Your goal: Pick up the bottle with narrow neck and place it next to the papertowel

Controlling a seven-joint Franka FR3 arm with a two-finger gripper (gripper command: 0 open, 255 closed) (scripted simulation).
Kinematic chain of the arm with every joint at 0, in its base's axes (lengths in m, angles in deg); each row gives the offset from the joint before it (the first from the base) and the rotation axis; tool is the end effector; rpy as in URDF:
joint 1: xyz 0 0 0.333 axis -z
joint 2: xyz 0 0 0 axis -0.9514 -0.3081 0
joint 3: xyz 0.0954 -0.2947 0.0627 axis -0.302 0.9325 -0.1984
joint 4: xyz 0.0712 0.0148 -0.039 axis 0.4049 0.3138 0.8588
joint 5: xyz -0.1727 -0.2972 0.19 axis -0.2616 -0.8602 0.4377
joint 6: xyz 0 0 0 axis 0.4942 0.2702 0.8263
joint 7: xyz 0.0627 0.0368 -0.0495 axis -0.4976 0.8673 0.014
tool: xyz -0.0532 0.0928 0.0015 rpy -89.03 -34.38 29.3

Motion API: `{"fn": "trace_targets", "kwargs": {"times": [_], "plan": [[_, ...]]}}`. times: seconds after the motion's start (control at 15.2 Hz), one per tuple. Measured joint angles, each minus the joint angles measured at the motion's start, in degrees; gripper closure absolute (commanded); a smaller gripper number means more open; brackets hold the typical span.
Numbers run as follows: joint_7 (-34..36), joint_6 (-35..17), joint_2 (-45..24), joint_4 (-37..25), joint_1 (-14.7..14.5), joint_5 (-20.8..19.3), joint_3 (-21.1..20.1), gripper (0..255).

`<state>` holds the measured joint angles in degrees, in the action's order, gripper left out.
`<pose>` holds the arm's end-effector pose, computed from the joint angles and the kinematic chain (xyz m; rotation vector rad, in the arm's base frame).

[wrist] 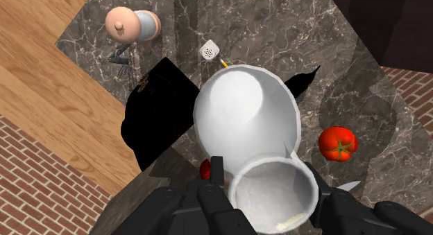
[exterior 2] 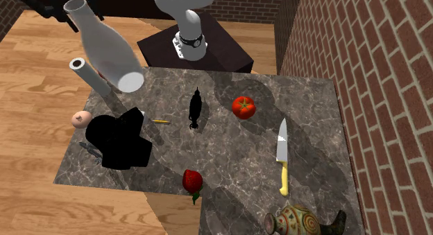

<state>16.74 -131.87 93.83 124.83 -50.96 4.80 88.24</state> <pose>0.2686 -0.3664 0.7336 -3.1245 -0.1115 -0.1926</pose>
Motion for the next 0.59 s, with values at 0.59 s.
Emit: {"fn": "trace_targets", "kwargs": {"times": [0.59], "plan": [[-12.40, 4.28, 1.00, -3.33, 3.76, -1.81, 8.37, 255]]}}
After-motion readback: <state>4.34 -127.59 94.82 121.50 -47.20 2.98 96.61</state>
